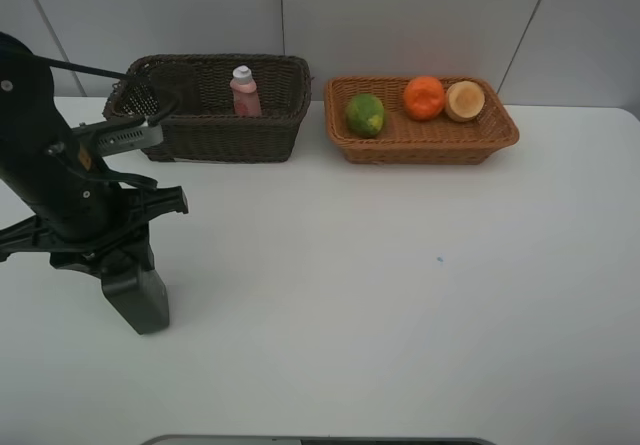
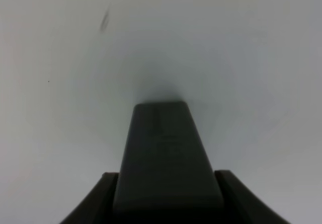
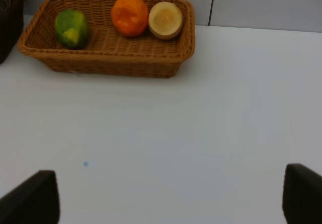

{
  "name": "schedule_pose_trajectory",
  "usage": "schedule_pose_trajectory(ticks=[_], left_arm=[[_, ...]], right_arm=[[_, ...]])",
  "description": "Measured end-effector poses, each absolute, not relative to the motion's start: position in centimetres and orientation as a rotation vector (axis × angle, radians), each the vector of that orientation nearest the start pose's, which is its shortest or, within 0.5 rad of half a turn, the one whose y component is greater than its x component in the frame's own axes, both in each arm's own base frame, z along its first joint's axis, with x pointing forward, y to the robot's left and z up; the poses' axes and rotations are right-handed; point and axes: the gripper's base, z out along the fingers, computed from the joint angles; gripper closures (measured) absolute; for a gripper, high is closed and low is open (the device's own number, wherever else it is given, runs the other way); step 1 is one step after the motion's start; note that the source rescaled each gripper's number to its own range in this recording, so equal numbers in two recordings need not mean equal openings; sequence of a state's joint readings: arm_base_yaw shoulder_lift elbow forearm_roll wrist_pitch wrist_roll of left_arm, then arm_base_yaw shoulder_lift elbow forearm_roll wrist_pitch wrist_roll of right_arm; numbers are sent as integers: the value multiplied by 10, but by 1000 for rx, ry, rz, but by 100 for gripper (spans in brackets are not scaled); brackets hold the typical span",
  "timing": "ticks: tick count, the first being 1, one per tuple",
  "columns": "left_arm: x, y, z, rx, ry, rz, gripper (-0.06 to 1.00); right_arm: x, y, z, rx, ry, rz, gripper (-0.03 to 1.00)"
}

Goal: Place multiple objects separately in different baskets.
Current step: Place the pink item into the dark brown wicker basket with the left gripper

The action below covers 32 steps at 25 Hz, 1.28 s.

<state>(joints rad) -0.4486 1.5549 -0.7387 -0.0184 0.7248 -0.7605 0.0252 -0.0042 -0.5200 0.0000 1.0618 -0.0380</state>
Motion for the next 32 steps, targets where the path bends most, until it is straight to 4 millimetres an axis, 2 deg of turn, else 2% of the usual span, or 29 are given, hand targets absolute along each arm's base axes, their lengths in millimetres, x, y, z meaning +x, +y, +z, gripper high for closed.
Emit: schedule_pose_trajectory(ticks=[5,13,14,16,18,25,32], left_arm=[[230,-112,202,-400,2948,-172,50],[256,-117,284,-178,2829,-141,50],[256,-117,284,-178,2829,-141,50],[266,-121,308,-91,2754,-155,50],[275,-124,320,-38,2715,-164,50],[319,-140,317,131,2616,-100,50],[361,-159,295,213,2433,-119,50]], right_arm=[[-8,0,283,-64,2020,-8,9],[-8,0,283,-64,2020,-8,9],[-8,0,283,-64,2020,-8,9],[-8,0,283,-64,2020,-8,9],[-8,0,283,-64,2020,-8,9],[-8,0,283,-64,2020,-8,9],[-8,0,283,-64,2020,-8,9]])
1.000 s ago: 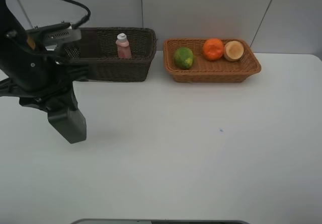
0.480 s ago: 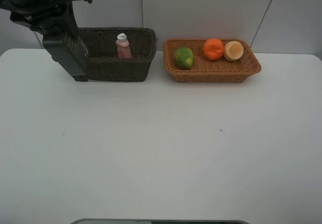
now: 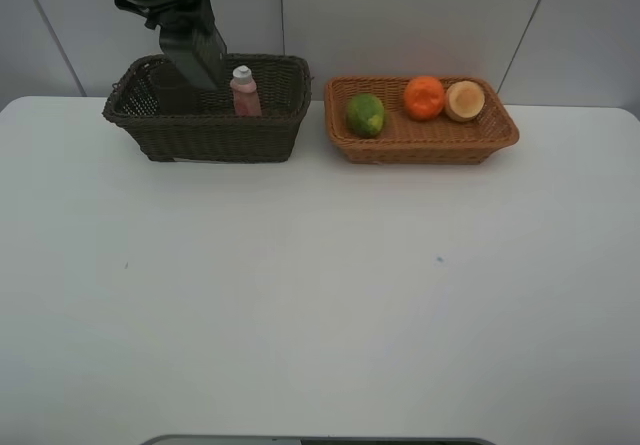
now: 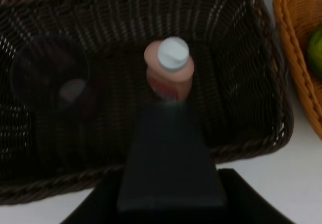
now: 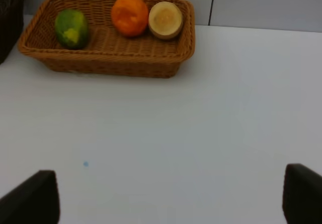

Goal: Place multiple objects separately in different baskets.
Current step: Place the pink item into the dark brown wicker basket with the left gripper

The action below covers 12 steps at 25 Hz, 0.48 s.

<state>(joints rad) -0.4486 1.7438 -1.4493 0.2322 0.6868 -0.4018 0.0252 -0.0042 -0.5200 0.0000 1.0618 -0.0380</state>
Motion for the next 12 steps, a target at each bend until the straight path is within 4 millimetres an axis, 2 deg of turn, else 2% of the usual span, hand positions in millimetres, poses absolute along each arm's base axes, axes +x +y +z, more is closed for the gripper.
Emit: schedule_pose_trajectory(ticks=[7,12], left_arm=[[383,-156,268,218,2411,-106,50],[387,-147,263,209,2433,-62,50]], right_arm=[[-8,0,283,-64,2020,-8,9],[-8,0,283,-64,2020,-8,9]])
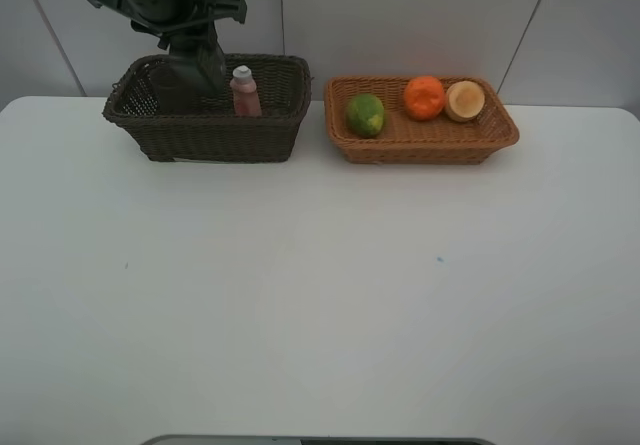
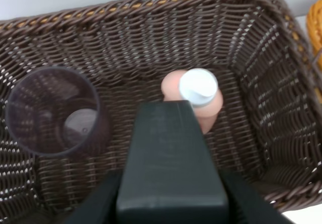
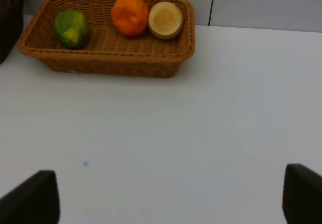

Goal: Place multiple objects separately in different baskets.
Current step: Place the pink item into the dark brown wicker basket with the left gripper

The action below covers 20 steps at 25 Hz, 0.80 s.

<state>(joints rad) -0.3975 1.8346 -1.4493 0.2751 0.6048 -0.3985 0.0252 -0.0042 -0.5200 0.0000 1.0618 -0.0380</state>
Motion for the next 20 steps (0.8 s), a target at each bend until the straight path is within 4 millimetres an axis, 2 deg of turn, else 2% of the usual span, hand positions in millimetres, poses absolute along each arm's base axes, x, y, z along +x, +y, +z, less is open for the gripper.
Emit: schedule_pose_trajectory(ticks=[5,9,15,20], left_arm=[[391,-136,263,187,2435,-34,50],[397,-130,252,184,2456,-4,50],[406,-133,226,197,2495,5,50],[410,-136,221,204,2478,-11,50]], right_arm=[[-8,0,283,-64,2020,-8,9],[-8,0,283,-64,2020,-8,9],[-8,0,283,-64,2020,-8,9],[-8,0,283,-64,2020,-8,9]])
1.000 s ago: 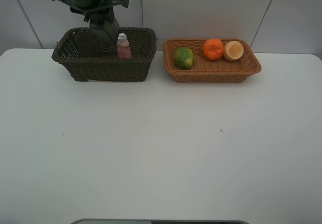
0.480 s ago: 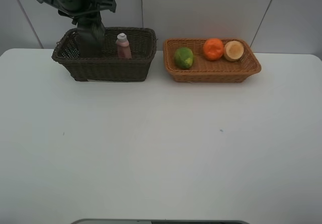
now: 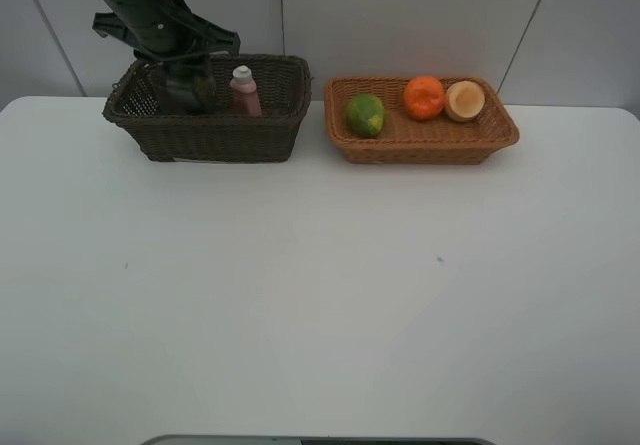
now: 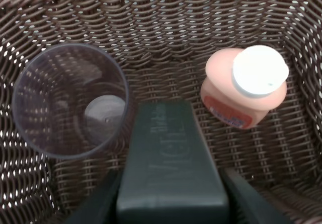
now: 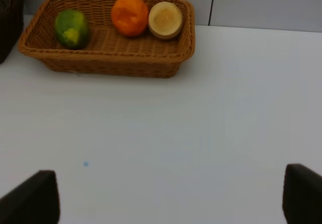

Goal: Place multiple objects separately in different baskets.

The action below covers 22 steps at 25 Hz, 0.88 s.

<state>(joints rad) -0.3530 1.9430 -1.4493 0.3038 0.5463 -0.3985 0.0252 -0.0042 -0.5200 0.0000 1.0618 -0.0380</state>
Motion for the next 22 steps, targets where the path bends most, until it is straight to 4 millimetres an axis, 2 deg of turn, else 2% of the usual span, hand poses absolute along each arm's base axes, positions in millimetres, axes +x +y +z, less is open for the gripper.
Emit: schedule_pose_trajectory(ticks=[8,10,11,12,14,16,19,22], left_arm=[[412,-137,220,208,2458,-26,50],[412,-138,220,209,2453,-29,39],[412,-138,220,209,2453,-29,39],[413,-139,222,210,2434,-41,20],[413,-139,222,210,2432,-43,7],[413,-139,222,208,2432,-45,2],[412,-138,226,206,2427,-46,1],[408,-136,239,198,2412,-46,0]], right_arm=[[-8,0,283,-64,2020,-8,9],[-8,0,283,-64,2020,-8,9],[-8,0,283,-64,2020,-8,9],[-8,0,283,-64,2020,-8,9],[-8,0,283,-64,2020,-8,9],[-8,0,283,-64,2020,-8,9],[-8,0,283,-64,2020,-8,9],[-8,0,283,-64,2020,-8,9]])
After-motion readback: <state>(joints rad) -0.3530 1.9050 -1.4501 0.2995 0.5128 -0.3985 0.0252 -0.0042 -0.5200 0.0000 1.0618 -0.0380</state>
